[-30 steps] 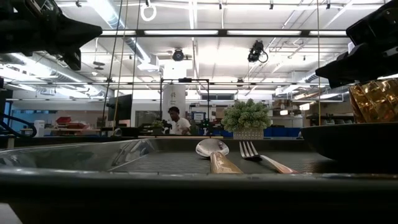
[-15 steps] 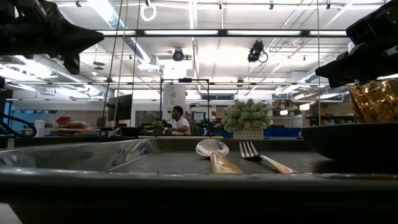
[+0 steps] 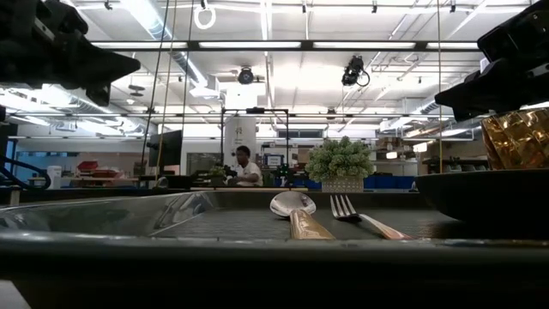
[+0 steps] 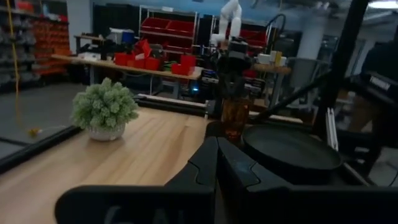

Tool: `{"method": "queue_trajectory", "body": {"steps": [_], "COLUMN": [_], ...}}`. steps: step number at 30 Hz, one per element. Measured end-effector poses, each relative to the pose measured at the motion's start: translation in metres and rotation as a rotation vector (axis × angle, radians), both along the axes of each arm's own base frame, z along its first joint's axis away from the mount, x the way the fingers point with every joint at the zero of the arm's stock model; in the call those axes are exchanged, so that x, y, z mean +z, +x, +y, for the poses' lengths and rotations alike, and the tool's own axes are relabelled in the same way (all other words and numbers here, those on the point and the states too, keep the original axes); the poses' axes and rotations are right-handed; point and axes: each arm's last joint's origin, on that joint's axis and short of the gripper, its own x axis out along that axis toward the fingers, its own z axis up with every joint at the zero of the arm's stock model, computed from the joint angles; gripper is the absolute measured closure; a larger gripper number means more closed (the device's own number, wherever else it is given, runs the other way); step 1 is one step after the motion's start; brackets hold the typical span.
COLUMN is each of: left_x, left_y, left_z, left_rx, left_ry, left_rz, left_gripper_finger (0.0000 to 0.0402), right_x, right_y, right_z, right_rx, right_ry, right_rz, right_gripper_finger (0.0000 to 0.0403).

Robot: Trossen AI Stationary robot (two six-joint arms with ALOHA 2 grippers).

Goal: Pick and place plate/cup/fork/spoon on tray
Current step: Return to Home Position

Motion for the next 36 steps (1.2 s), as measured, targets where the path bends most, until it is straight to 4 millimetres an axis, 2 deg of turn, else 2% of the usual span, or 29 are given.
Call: {"method": "queue_trajectory", "body": {"steps": [7, 36], "left_x": [0.0001, -0.0003], "left_y": [-0.0001, -0.0004], "left_z": [-0.0006, -0.0076], "left_rx": [0.003, -0.070], "left_ry": [0.111, 0.108], "left_rz": [0.017, 0.016], "left_gripper_finger": [0.0392, 0.0392], "right_x": [0.0000, -0.0001], "right_y": [0.0000, 0.0000], "right_z": [0.0000, 0.0000], "right_rx": [0.000, 0.000], "right_ry": [0.000, 0.000], "right_rz": [0.000, 0.000], "right_gripper_finger": [0.0387, 0.0387]}}
